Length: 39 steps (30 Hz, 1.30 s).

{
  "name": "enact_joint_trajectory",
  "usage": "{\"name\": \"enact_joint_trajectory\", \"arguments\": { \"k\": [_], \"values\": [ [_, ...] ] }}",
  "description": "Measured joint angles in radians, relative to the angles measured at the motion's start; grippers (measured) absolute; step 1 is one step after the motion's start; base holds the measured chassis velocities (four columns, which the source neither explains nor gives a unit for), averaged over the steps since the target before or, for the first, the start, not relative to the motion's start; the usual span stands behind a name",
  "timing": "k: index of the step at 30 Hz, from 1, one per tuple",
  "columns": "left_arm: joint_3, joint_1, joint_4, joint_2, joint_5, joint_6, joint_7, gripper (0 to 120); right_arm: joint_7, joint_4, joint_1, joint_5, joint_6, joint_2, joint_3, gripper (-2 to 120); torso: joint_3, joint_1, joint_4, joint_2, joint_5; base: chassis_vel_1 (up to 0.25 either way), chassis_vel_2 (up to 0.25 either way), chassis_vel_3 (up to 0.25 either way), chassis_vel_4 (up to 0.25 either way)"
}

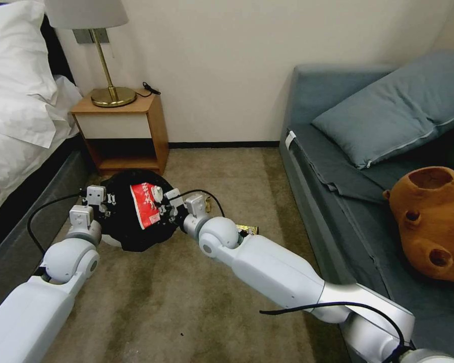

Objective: Pick up the trash bin, then pick up the garbage on the floor and place it into the trash bin.

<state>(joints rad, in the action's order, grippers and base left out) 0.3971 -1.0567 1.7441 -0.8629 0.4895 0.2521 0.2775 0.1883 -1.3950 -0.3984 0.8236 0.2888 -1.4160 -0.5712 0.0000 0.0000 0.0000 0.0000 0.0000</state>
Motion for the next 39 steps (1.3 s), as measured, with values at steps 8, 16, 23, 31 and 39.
{"name": "enact_joint_trajectory", "arguments": {
  "k": [8,16,23,31,39],
  "values": [
    [-0.006,0.006,-0.005,-0.003,-0.001,0.0,0.0,4,0.006,-0.004,-0.009,-0.012,-0.006,-0.005,-0.005,48,0.0,0.0,-0.0001,0.0,0.0,0.0,0.0,0.0,0.0],
    [0.01,0.007,-0.038,0.005,-0.007,-0.008,-0.005,4,0.086,0.004,-0.006,-0.043,-0.051,-0.002,0.037,73,0.0,0.0,0.0,0.0,0.0,0.0,0.0,0.0,0.0],
    [0.046,0.009,-0.099,0.025,-0.01,-0.026,-0.02,4,0.183,0.05,-0.006,-0.059,0.007,0.045,0.114,98,0.0,0.0,0.0,0.0,0.0001,0.0,0.0,0.0,0.0],
    [0.071,0.001,-0.116,0.043,-0.005,-0.032,-0.028,4,0.269,0.148,-0.091,-0.123,0.089,0.075,0.186,100,0.0,0.0,-0.0001,0.0,0.0002,0.0,0.0,0.0,0.0],
    [0.088,-0.016,-0.119,0.054,-0.004,-0.04,-0.034,4,0.244,0.168,-0.17,-0.159,0.071,0.087,0.233,100,0.0,0.0,-0.0001,0.0,0.0002,0.0,0.0,0.0,0.0]
  ]
}}
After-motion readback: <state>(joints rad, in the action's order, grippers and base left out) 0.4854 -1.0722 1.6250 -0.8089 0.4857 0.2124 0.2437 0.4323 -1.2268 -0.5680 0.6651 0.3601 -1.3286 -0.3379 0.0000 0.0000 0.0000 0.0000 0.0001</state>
